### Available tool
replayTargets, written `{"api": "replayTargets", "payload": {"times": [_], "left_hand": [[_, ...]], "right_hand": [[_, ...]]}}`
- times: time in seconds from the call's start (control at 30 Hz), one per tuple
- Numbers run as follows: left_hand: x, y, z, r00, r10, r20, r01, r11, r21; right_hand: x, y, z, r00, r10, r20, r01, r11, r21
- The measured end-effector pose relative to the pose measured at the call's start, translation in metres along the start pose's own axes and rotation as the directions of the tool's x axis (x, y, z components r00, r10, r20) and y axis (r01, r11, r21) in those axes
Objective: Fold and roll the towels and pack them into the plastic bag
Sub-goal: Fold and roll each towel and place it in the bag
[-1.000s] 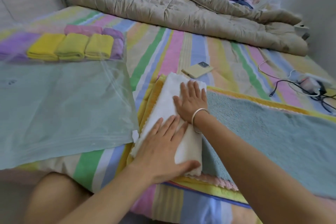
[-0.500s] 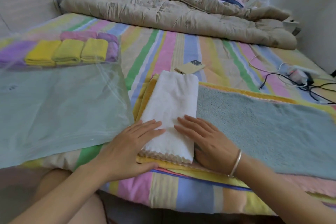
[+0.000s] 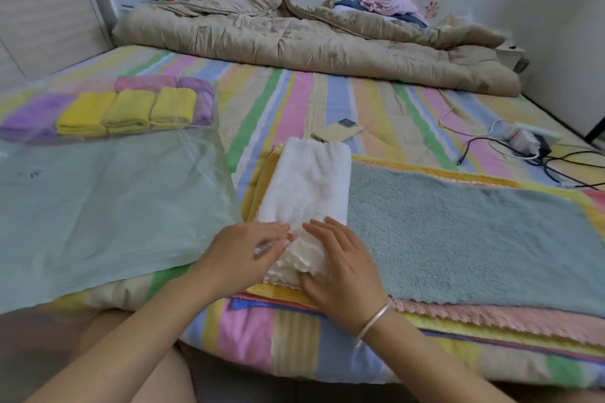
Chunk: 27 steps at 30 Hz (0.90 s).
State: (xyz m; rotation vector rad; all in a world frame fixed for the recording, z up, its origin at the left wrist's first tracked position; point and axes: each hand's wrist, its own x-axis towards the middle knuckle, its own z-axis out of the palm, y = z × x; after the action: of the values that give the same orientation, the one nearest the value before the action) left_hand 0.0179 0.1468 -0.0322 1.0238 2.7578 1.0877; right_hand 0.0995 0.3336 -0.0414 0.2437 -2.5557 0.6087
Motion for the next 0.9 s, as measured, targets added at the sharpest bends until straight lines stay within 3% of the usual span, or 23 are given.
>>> {"api": "replayTargets", "payload": {"times": [0.07,0.23,0.3,0.37,0.43,0.5,0.6,0.7,0.8,0.9], "left_hand": [[0.001,0.000,0.000,1.000,-0.001,-0.012,0.001,1.000,0.007],[-0.002,-0.002,-0.002,0.999,0.030,0.040,-0.029,0.999,-0.028],[-0.005,-0.004,-0.004,0.994,0.062,0.091,-0.067,0.996,0.059],[-0.008,-0.005,-0.002,0.986,0.139,0.096,-0.156,0.967,0.201],[-0.009,-0.005,0.002,0.972,0.213,0.094,-0.232,0.924,0.305],[-0.010,-0.005,0.005,0.965,0.247,0.087,-0.262,0.893,0.367],[-0.013,-0.008,0.007,0.955,0.289,0.068,-0.290,0.858,0.423],[-0.014,-0.010,0.005,0.939,0.326,0.109,-0.338,0.820,0.462],[-0.014,-0.009,0.004,0.932,0.337,0.131,-0.358,0.811,0.463],[-0.016,-0.009,0.002,0.947,0.297,0.121,-0.320,0.855,0.408]], "right_hand": [[0.000,-0.012,0.009,0.994,0.083,-0.071,-0.082,0.996,0.024],[-0.002,-0.023,0.021,0.985,0.169,-0.046,-0.172,0.982,-0.075],[-0.004,-0.020,0.015,0.982,0.149,-0.114,-0.157,0.986,-0.063],[-0.003,-0.018,0.004,0.976,0.067,-0.208,-0.101,0.982,-0.159],[-0.002,-0.018,-0.002,0.979,-0.040,-0.199,-0.031,0.941,-0.337],[-0.003,-0.018,0.001,0.991,-0.010,-0.132,-0.044,0.915,-0.401],[-0.008,-0.017,0.010,0.974,0.221,-0.057,-0.228,0.939,-0.255],[-0.011,-0.017,0.009,0.938,0.329,-0.104,-0.339,0.937,-0.089],[-0.015,-0.014,0.005,0.941,0.334,-0.054,-0.332,0.942,0.053],[-0.024,-0.001,-0.010,0.976,0.186,0.112,-0.200,0.972,0.126]]}}
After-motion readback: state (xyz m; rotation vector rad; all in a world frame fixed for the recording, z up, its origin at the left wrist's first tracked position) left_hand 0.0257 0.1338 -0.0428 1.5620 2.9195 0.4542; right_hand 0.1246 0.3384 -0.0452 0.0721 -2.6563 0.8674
